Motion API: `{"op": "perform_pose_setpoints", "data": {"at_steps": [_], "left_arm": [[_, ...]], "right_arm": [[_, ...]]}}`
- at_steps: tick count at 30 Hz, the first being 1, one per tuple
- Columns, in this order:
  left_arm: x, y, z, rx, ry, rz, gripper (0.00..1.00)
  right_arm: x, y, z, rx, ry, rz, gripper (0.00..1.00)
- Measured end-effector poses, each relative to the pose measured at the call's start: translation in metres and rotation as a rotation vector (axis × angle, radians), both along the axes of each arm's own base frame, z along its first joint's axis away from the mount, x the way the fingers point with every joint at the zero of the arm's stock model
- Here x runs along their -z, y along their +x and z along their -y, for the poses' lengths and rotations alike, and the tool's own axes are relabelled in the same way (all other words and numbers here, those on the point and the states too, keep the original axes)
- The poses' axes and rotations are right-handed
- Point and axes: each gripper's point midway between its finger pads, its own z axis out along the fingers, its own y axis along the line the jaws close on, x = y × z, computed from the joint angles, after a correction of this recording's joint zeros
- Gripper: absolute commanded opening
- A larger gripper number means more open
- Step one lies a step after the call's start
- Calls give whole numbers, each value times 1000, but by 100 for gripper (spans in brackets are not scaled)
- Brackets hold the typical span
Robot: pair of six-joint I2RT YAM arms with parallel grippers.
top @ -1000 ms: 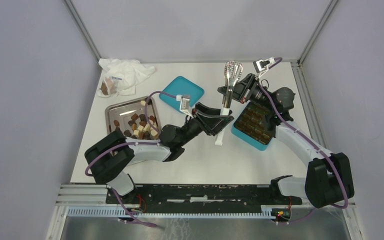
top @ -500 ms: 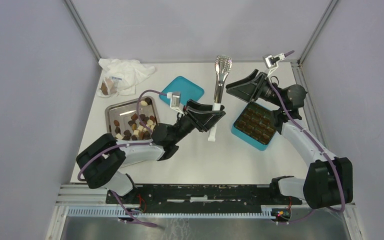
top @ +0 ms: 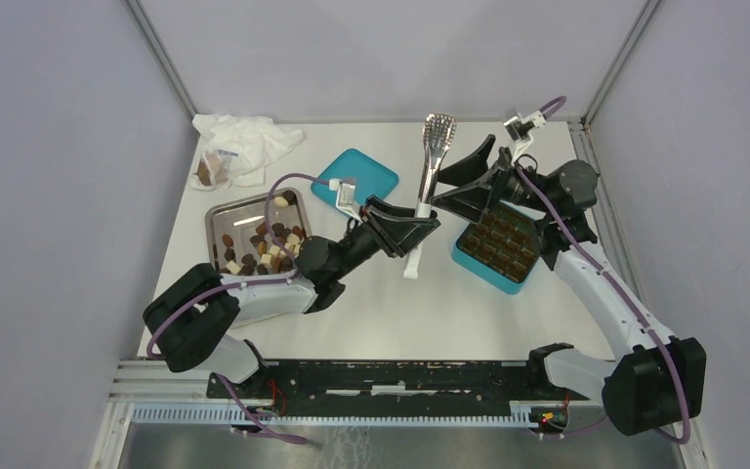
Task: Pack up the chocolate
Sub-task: Pick up the clamp at the center of the board.
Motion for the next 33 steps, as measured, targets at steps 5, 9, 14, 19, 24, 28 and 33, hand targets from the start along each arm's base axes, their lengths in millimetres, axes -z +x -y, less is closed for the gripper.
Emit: {"op": "perform_pose_setpoints", "data": {"at_steps": [5,9,14,19,24,28,33], "left_arm": [[3,-1,2,12,15,-3,49],[5,0,3,12,21,-8,49],[9,2,8,14,31,-15,49],[10,5,14,22,35,-16,48],[11,5,15,25,38,-22,48],[10,5,15,27,32,-29,48],[9,4,15,30,26,-30,48]], "right_arm": [[18,16,-5,60,-62,-72,98],[29,23,-5,86,-79,-123,98],[31,23,-9,77,-74,-151,98],[28,24,-18,40,-33,-199,84],[27,22,-19,26,11,-236,33],[30,21,-18,21,29,-272,15],[29,20,-18,18,44,-286,12]]}}
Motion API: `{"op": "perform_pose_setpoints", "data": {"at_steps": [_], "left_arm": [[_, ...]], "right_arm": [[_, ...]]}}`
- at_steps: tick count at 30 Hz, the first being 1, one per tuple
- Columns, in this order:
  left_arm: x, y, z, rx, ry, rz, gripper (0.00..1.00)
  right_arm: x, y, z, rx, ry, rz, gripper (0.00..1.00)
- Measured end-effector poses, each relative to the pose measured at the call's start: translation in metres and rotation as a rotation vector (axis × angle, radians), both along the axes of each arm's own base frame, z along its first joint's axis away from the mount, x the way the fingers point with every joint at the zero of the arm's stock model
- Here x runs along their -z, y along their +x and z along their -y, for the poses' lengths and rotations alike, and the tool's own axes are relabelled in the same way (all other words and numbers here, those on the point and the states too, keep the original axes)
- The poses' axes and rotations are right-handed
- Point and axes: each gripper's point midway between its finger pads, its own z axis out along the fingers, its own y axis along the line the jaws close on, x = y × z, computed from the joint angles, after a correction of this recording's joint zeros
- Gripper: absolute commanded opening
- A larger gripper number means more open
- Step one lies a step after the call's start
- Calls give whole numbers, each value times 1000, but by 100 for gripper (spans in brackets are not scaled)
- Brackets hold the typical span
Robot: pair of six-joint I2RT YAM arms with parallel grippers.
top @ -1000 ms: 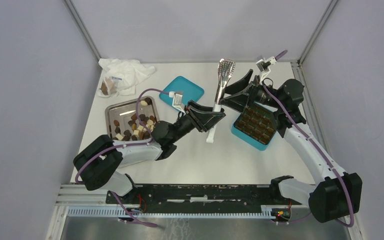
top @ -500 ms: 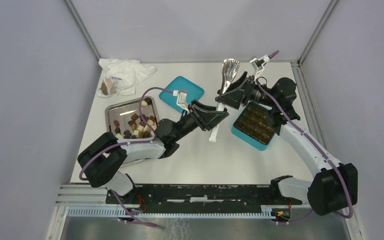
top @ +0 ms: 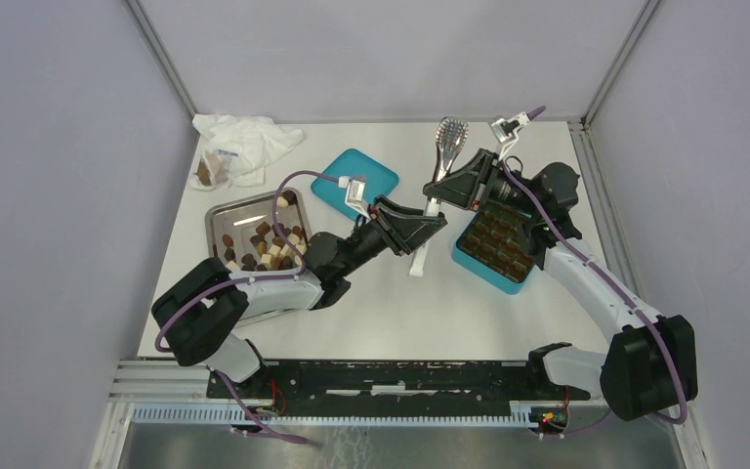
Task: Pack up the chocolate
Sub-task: Pick up the clamp at the center of the board.
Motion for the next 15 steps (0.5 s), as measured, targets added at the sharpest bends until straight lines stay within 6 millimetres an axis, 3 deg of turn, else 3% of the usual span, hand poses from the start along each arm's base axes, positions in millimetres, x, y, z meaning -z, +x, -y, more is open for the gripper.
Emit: {"op": "perform_pose_setpoints", "data": {"at_steps": [2,10,15], "left_arm": [[0,0,0,3,-3,-2,51],[-3,-4,7,43,-2,-1,65],[13,-6,17,54,73,-29,62]], "right_arm": [[0,-1,0,-2,7,-5,21],[0,-1,1,-5,18,-25,21],[5,1,2,5,5,-45,22]]}}
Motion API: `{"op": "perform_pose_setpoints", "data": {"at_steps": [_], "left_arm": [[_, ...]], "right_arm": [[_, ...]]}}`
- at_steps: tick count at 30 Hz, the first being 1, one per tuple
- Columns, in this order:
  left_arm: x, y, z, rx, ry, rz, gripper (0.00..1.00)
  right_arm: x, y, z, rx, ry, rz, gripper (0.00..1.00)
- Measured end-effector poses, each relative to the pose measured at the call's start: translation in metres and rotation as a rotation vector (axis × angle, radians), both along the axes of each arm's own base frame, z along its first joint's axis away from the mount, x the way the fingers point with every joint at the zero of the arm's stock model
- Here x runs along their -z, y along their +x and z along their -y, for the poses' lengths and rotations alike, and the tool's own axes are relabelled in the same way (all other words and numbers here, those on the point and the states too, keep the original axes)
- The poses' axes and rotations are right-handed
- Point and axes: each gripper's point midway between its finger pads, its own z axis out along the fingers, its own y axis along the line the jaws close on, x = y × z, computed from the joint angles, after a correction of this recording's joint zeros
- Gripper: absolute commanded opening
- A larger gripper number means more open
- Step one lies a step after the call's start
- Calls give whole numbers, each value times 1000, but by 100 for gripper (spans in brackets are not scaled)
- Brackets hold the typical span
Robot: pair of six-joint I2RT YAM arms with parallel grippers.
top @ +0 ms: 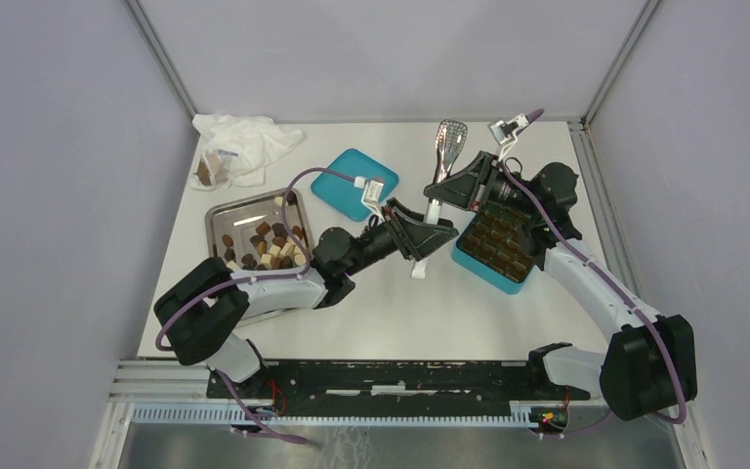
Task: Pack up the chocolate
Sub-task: Pick up the clamp at the center of the board.
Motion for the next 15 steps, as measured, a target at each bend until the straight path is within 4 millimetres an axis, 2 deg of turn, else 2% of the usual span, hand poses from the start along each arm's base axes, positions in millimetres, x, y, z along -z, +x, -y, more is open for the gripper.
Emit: {"op": "perform_pose_setpoints", "data": {"at_steps": [3,6,10,15], "left_arm": [[13,0,4,-5,59,-14,60],[20,3,4,-23,99,-20,62],[24,6,3,-47,132,-22,65],[22,9,0,-76,145,-13,65]], "right_arm": [[5,2,0,6,-15,-11,22],[10,4,1,16,-28,-25,22],[19,8,1,34,-52,-45,22],[26,10,2,43,-72,-63,23]]}}
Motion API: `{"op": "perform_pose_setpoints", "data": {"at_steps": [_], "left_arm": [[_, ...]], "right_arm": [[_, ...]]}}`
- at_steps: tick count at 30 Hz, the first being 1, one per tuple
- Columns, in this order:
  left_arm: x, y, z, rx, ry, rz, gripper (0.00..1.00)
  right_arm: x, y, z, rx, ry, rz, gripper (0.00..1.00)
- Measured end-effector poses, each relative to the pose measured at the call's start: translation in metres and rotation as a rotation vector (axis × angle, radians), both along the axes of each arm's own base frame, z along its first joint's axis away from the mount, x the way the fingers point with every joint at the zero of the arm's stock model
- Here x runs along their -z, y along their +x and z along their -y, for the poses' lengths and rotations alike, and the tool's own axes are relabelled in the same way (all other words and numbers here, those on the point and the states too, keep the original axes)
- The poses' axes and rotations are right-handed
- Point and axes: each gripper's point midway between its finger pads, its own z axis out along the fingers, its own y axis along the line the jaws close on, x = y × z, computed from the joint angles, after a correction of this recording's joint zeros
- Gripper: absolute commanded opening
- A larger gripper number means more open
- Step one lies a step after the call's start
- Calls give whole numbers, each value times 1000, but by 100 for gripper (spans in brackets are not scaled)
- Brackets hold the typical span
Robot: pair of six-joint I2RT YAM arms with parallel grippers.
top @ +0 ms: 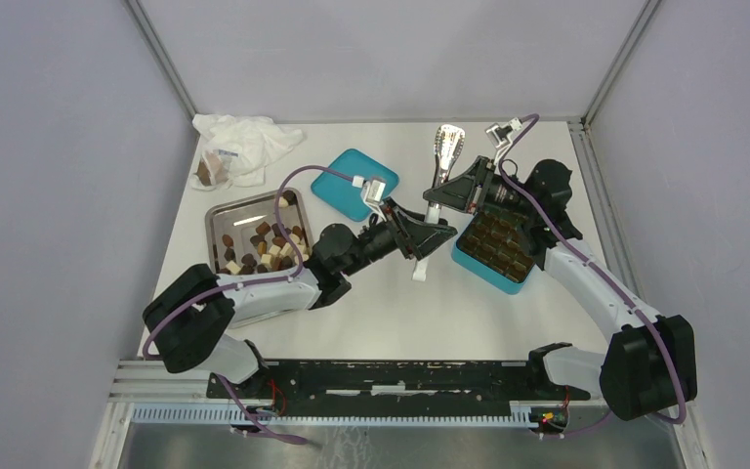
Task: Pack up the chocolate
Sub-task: Pick up the clamp at the center of the board.
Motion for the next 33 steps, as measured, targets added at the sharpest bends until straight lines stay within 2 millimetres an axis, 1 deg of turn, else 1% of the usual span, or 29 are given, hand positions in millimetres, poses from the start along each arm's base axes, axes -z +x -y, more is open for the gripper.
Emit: {"op": "perform_pose_setpoints", "data": {"at_steps": [5,8,11,14,20,22,24,33], "left_arm": [[-6,1,0,-8,-5,17,59],[-5,1,0,-8,-2,15,59],[-4,1,0,-7,-2,15,59],[-5,1,0,-6,-5,17,56],[-5,2,0,-8,-5,17,52],[-5,2,0,-8,-5,16,46],[-4,2,0,-9,-4,15,43],[-6,-1,1,8,-7,23,46]], "right_arm": [[3,0,0,1,-7,-8,25],[3,0,0,1,-7,-9,28],[2,0,0,0,-3,-11,28],[0,0,0,-1,2,-13,31],[-2,-1,0,-5,11,-18,44],[-3,-2,0,-8,15,-16,49],[-5,-3,-1,-13,19,-12,54],[-17,-4,1,-13,43,39,69]]}}
